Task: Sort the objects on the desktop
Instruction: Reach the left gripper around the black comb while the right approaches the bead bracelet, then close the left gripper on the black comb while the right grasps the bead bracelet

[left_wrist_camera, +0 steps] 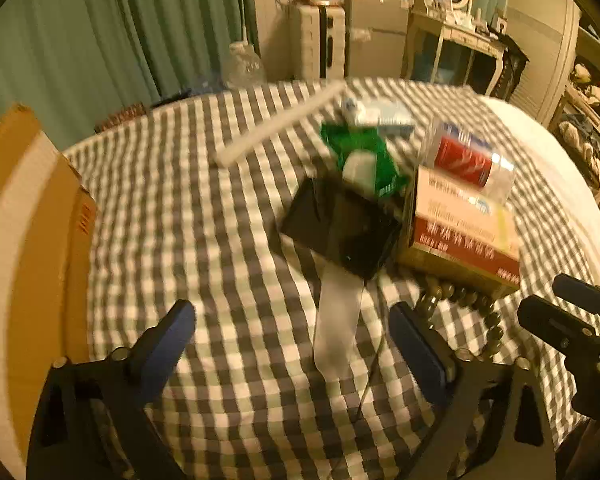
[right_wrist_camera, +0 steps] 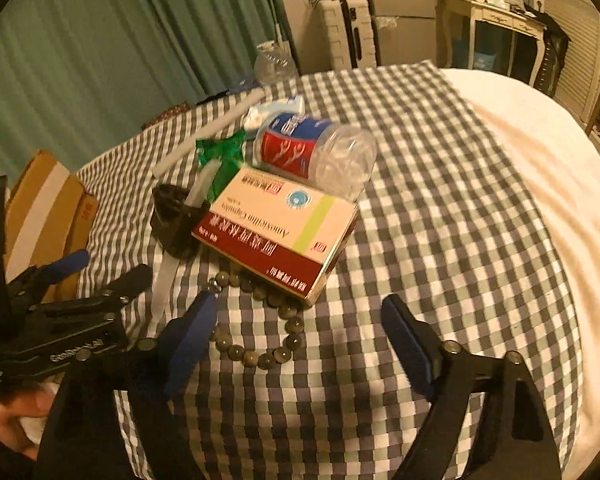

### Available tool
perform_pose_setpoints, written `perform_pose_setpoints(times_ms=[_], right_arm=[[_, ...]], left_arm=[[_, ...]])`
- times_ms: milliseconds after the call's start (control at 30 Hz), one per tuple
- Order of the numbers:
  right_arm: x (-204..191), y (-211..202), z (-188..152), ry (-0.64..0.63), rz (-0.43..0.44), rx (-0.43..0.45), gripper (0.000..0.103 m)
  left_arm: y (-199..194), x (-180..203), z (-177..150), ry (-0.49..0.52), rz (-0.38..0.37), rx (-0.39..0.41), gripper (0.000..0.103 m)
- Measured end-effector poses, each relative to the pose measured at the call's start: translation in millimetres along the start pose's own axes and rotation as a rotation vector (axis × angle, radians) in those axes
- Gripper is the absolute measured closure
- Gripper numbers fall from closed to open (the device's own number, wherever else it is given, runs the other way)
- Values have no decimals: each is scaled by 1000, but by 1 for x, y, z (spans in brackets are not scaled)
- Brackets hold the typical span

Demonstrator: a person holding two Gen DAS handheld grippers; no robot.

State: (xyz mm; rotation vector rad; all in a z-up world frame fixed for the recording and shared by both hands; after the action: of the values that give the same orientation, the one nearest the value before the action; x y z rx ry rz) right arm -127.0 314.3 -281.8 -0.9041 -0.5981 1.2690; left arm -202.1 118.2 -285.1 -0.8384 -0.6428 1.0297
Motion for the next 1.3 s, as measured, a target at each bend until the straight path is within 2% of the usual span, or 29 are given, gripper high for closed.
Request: perform_pose_setpoints(times_ms=[67,133,200,433,467,567,600,633,767,833,867,900,933,967,1133,1167,1300], right_arm=[[-2,5,-2,-8,8,-17,30],[-4,10,-4,-14,13,-31,34],[-6,16,-6,-17,18,-44,34],[-10,34,-11,-22,19,-84,35],[-12,38,-12,-28,15,-90,35],[-15,45,-15,-43,0,-97,34],[-15,47,-15,-47,-4,-95,33],[-17,49,-15,-53,-8,-93,33],[-22,51,-17,-94,-38,-88,34],[-22,51,-17,-99,-44,-86,45],[-20,51,-17,-96,-54,-85,61],[-17,50,-16,-84,-60,-84,70],[-13,49,-15,-59,-46,-94,84],[-10,49,-14,-45,-39,-101,91],[-10,42,-13,-26,-18,-105,91],[-11,39,-12,-28,-14,-101,92],[-5,24,-11,-26,-7,-73,92]], left_arm=[[11,-2,-5,-12,-2,-29,11],[17,-4,-7,-24,-8,-50,23],[22,-3,-10,-32,-28,-62,26],[31,3,-11,-9,-11,-48,27],[32,3,-10,-5,-10,-44,30],[34,10,-10,13,-17,-45,47],[33,12,-10,21,-18,-48,59],[33,15,-9,29,-25,-49,75],[33,24,-7,46,-28,-50,79],[32,27,-6,37,-33,-49,79],[32,29,-4,35,-36,-50,79],[30,30,-5,35,-37,-49,80],[28,30,-4,36,-37,-48,80],[26,31,-4,40,-36,-48,80],[9,25,6,49,-29,-32,82],[6,25,7,48,-27,-27,97],[-6,19,9,28,-25,-18,100]])
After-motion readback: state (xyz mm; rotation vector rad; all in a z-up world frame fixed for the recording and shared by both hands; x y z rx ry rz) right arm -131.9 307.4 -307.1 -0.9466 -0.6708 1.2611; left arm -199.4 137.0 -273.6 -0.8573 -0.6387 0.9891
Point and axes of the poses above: each gripper's, at about its wrist camera, not at the fingertips, and y roughly the way its jaws point, x to its right, z to its top, the point moved 4 cm from there along y, roughly the way its jaws point, and after that the axes turned 8 degrees about -z, right-handed, at the moved point
